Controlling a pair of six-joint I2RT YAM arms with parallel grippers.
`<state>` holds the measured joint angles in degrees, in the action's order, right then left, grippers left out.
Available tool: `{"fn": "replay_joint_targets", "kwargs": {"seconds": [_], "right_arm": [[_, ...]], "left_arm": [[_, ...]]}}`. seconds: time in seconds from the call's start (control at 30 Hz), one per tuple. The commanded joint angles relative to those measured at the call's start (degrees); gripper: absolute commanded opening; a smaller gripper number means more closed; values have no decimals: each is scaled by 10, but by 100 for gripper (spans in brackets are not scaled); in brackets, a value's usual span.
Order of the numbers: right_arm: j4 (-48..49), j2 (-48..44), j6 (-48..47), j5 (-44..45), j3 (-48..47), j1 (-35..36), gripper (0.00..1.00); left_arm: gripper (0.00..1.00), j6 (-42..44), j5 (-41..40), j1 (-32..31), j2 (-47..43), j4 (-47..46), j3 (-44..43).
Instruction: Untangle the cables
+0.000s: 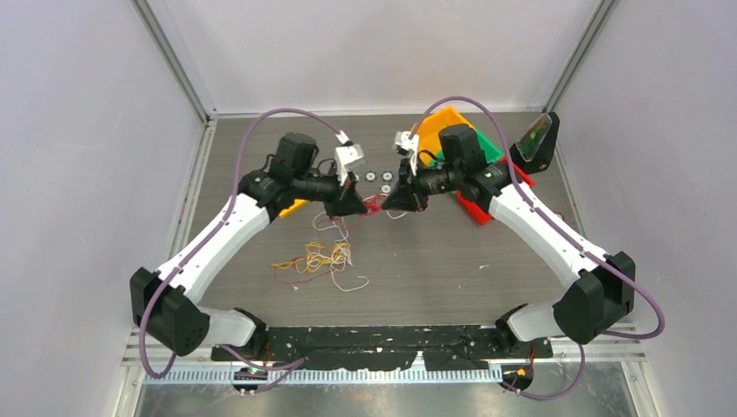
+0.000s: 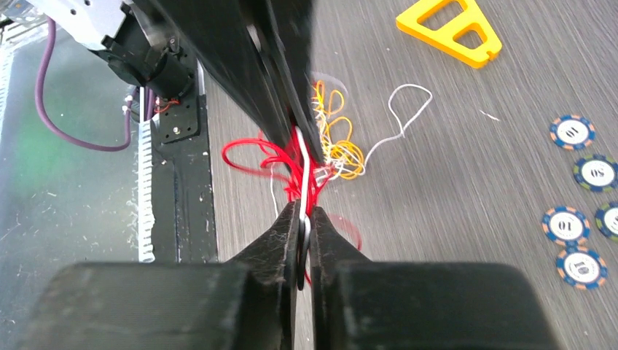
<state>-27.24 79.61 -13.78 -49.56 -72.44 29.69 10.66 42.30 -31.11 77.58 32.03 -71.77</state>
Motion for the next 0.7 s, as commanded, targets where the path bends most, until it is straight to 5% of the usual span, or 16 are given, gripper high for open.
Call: {"fn": "replay_joint_targets", "kwargs": {"seconds": [0.0,0.37,0.53,0.6,0.67], "right_arm": [[-66,-43,-66,31,5,-69,6],[-140,-66,-151,66,7,-212,5],[-152,-69,-164,45,8,-233,5],[-146,-68,-148,5,7,-227,13],[-106,-72,-103,-20,13,-201,40]], "left_arm": [[0,41,64,75,-69,65,14],[0,235,74,279,-99,274,28],[0,286,102,308,-101,337,24],[0,239,147,308,-105,323,17],[0,162,172,287,-114,266,22]]}}
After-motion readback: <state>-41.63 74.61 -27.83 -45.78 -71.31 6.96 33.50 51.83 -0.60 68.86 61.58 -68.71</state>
